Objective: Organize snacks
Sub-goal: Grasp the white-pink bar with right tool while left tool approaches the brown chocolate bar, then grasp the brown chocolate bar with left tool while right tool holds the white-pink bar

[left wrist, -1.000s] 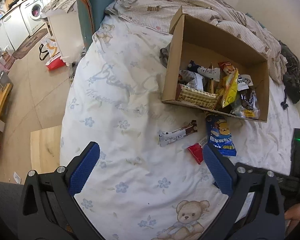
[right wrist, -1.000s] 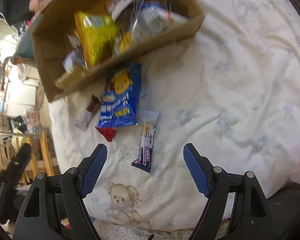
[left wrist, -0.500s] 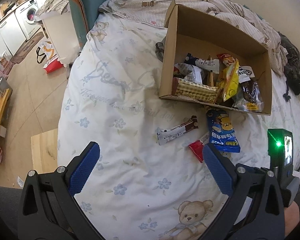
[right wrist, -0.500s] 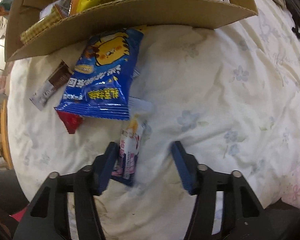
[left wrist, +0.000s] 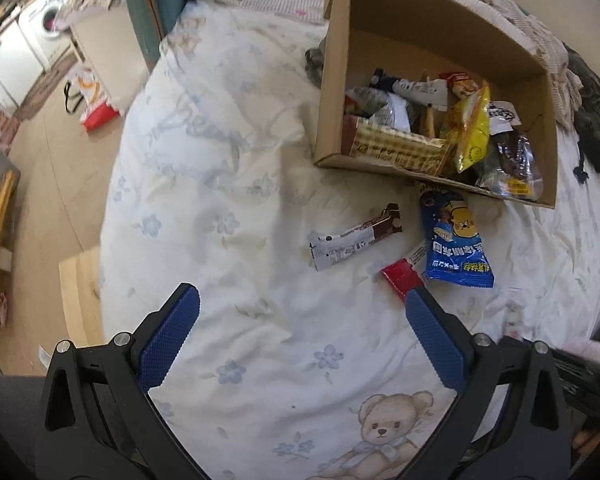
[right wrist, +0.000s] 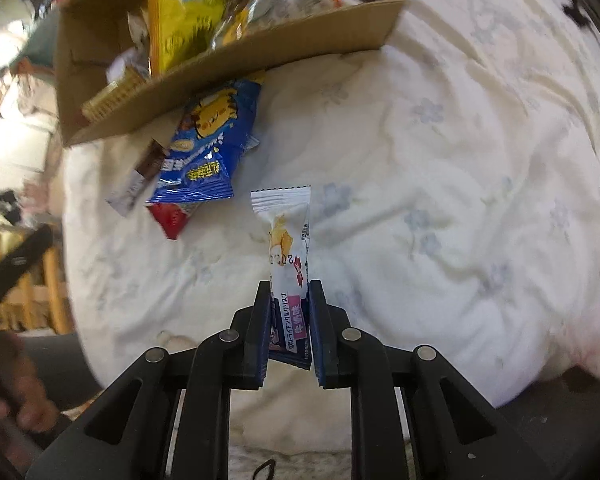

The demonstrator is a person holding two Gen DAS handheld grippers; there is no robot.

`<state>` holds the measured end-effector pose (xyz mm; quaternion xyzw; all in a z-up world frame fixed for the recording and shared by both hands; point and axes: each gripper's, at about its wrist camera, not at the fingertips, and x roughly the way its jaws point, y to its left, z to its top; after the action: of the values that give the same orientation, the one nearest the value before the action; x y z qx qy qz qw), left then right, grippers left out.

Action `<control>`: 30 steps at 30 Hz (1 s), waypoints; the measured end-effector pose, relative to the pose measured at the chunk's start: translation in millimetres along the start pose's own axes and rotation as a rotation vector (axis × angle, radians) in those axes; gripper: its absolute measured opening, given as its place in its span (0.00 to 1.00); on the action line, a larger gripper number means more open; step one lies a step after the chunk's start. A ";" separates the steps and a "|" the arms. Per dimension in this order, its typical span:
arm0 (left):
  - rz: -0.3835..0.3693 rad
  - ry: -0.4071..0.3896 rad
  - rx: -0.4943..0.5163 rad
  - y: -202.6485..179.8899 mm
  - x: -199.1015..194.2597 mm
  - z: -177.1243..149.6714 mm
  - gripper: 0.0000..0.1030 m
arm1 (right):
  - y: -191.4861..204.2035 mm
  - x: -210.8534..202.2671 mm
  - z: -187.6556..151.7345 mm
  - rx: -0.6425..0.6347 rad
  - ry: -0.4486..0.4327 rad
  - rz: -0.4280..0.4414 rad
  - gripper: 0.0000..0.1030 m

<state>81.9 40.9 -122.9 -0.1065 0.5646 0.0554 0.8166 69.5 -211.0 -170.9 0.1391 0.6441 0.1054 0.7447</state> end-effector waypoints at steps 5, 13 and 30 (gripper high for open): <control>0.034 -0.006 0.058 -13.5 11.1 6.8 0.99 | -18.2 -29.3 7.7 0.068 -0.094 0.064 0.18; 0.077 -0.005 0.178 -29.9 38.0 24.1 0.98 | -17.4 -39.3 17.8 0.106 -0.110 0.109 0.18; 0.040 0.049 0.405 -65.5 99.8 28.5 0.31 | -5.9 -36.6 23.9 0.109 -0.132 0.112 0.18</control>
<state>157.2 -19.0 -199.1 0.0697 0.5858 -0.0456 0.8061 87.5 -230.5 -135.7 0.2219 0.5895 0.1023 0.7699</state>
